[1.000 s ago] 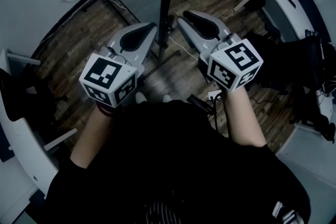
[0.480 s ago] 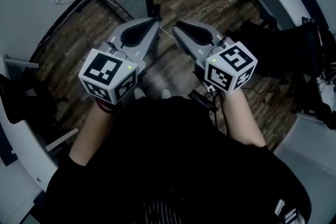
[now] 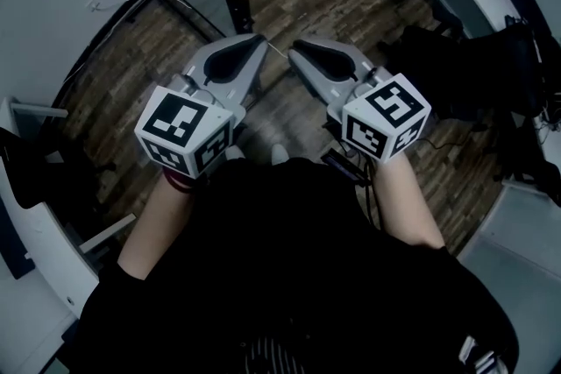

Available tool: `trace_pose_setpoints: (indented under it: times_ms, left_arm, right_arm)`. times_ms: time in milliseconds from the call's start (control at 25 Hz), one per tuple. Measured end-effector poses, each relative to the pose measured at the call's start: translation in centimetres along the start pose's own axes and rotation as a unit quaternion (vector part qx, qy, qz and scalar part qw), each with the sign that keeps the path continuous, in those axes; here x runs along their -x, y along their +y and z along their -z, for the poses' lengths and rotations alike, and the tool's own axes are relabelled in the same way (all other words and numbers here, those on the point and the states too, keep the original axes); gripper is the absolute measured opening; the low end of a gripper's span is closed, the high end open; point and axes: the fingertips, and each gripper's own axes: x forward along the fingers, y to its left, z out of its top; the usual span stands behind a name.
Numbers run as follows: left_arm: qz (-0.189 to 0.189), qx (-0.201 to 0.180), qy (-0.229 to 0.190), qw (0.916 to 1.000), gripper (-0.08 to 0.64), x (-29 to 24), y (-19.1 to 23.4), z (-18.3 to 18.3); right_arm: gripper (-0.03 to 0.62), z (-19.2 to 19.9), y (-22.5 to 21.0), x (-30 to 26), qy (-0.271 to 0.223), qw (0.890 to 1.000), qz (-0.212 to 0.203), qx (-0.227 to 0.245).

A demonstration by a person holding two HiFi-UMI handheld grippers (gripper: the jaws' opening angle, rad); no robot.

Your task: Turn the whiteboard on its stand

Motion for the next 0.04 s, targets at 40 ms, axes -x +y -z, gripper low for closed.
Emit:
trace_pose_setpoints:
  times_ms: [40]
  left_arm:
    - [0.0,0.0,0.004,1.0,0.002,0.11,-0.09,0.29]
  right_arm:
    - [0.046,0.22,0.31,-0.09,0.001,1.0,-0.004,-0.002]
